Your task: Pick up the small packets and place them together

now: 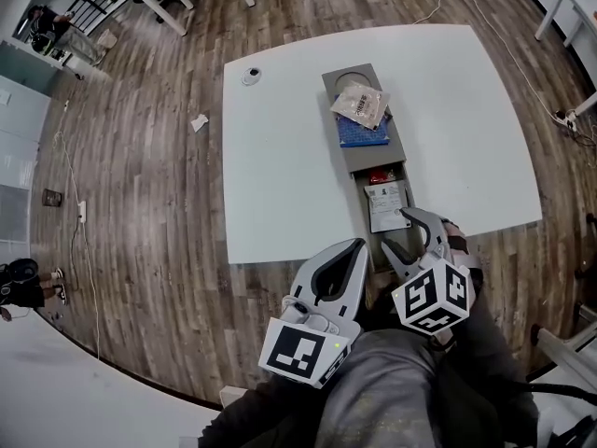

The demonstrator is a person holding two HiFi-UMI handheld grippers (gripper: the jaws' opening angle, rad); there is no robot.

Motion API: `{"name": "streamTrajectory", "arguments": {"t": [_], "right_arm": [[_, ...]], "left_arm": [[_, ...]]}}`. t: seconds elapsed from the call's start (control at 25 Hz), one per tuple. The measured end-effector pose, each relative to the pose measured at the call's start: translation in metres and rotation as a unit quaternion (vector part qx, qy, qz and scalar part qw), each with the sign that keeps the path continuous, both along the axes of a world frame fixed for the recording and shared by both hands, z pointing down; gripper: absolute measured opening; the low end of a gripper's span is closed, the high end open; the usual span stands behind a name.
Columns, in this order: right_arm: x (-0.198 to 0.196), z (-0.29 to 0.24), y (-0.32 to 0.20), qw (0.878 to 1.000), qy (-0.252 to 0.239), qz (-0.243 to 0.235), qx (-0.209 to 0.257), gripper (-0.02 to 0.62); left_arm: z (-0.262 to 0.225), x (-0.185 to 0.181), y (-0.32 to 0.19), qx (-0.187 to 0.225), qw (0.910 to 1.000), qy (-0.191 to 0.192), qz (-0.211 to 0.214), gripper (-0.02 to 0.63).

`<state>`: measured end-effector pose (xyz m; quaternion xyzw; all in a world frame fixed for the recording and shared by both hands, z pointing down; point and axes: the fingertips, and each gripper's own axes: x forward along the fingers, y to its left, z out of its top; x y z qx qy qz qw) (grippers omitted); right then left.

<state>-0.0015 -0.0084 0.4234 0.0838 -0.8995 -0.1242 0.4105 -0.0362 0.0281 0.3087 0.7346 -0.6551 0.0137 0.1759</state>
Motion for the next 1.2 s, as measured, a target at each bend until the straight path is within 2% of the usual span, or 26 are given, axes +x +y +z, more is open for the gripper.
{"name": "streamTrajectory", "arguments": {"t": [0.2, 0.36, 0.48, 0.6, 0.68, 0.72, 0.76, 0.92, 1.12, 1.2], "right_arm": [[-0.013, 0.036, -0.003, 0.996, 0.079, -0.043, 0.008, 0.244], [-0.016, 0.065, -0.004, 0.984, 0.154, -0.086, -0.003, 0.244], [-0.016, 0.074, -0.002, 0.977, 0.180, -0.110, -0.019, 0.244], [-0.017, 0.076, -0.003, 0.973, 0.190, -0.124, -0.032, 0.242], [-0.017, 0.077, -0.010, 0.973, 0.195, -0.120, -0.013, 0.220], [-0.018, 0.075, -0.018, 0.974, 0.195, -0.112, 0.006, 0.139], [-0.019, 0.074, -0.024, 0.976, 0.193, -0.103, 0.021, 0.003], [-0.021, 0.071, -0.029, 0.980, 0.180, -0.089, 0.008, 0.003], [-0.035, 0.053, -0.032, 0.989, 0.128, -0.075, 0.019, 0.005], [-0.041, 0.050, -0.039, 0.989, 0.125, -0.068, 0.033, 0.041]], "left_arm": [[0.012, -0.026, -0.010, -0.013, 0.9997, 0.007, -0.018, 0.003], [0.024, -0.043, -0.020, -0.035, 0.9990, 0.019, -0.020, 0.003], [0.028, -0.051, -0.028, -0.039, 0.9988, 0.023, -0.020, 0.003], [0.035, -0.053, -0.034, -0.045, 0.9984, 0.030, -0.018, 0.003], [0.040, -0.052, -0.036, -0.053, 0.9978, 0.036, -0.013, 0.003], [0.040, -0.051, -0.038, -0.055, 0.9977, 0.038, -0.011, 0.003], [0.040, -0.051, -0.039, -0.055, 0.9977, 0.039, -0.009, 0.003], [0.039, -0.050, -0.039, -0.054, 0.9977, 0.040, -0.005, 0.003], [0.037, -0.048, -0.035, -0.050, 0.9978, 0.042, -0.006, 0.003], [0.036, -0.051, -0.036, -0.048, 0.9980, 0.041, -0.008, 0.003]]}}
